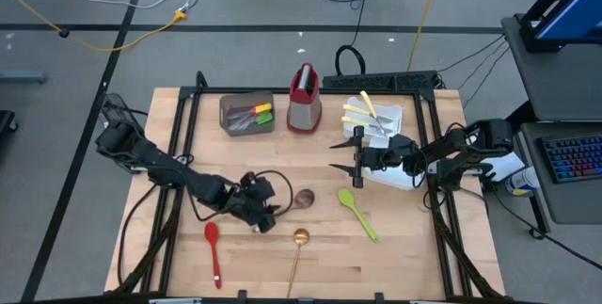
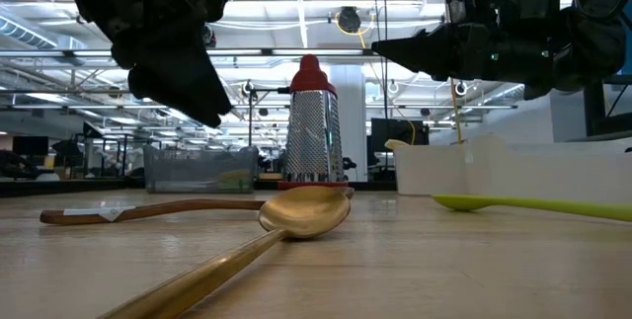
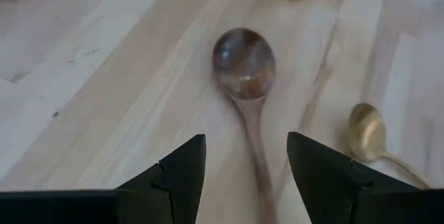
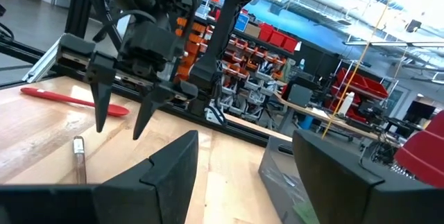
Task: Pick & Place Kitchen Items
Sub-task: Put the brown serving spoon into the bottom white bin
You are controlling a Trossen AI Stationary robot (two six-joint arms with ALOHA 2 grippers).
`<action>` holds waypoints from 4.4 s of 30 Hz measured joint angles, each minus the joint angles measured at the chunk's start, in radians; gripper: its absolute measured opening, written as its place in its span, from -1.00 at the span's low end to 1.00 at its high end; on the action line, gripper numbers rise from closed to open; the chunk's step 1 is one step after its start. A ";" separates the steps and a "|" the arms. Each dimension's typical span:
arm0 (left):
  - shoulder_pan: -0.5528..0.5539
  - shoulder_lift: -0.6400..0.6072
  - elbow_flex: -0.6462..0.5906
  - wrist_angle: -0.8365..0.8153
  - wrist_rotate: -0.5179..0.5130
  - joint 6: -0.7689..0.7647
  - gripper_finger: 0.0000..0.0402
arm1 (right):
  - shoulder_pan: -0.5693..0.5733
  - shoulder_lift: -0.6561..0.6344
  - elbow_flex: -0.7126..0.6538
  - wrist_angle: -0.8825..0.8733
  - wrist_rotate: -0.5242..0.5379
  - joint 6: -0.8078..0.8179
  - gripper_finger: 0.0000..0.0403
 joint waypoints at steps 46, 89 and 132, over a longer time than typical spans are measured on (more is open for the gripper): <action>-0.006 0.155 -0.005 0.171 0.106 0.105 0.04 | 0.000 0.000 0.000 0.008 0.000 -0.044 0.12; 0.103 0.197 0.117 0.092 0.095 0.477 -0.87 | 0.211 0.000 0.318 -0.725 0.111 -0.035 0.15; 0.218 0.199 0.266 0.137 -0.028 0.838 -0.79 | 0.257 0.133 0.317 -0.583 0.396 -0.007 -0.26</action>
